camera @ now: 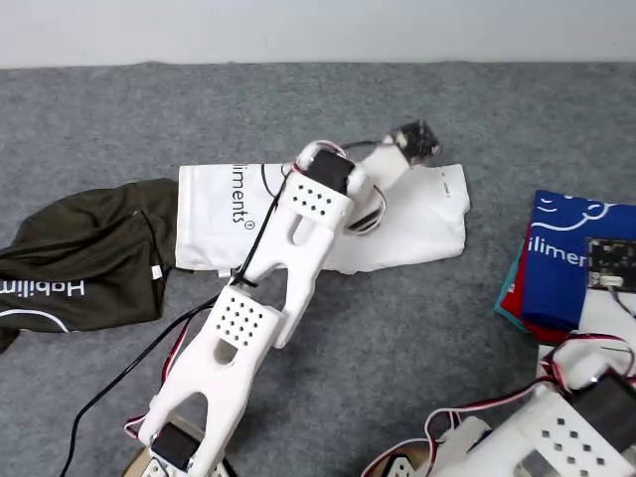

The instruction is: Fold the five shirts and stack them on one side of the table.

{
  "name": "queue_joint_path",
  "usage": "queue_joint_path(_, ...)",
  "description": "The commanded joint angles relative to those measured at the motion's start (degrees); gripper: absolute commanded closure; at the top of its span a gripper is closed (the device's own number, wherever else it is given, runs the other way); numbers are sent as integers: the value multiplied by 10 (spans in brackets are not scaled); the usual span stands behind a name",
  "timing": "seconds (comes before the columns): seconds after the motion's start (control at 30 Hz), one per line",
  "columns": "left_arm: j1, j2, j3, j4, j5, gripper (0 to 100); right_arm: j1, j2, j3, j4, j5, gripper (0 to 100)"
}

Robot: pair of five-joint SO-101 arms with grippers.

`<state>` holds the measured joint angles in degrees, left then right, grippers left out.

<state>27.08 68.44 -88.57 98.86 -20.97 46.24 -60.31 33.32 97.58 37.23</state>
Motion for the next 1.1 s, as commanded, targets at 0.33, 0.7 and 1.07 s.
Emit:
queue_joint_path(0.33, -142, -98, 2, 18, 138, 849, 3, -5, -4, -4, 6, 972)
queue_joint_path(0.7, -372, -216, 277, 18, 148, 844, 2, 0, -4, -9, 6, 972)
queue_joint_path(1.07, -536, -139, 344, 0, 81, 848, 2, 0, -4, -8, 6, 972)
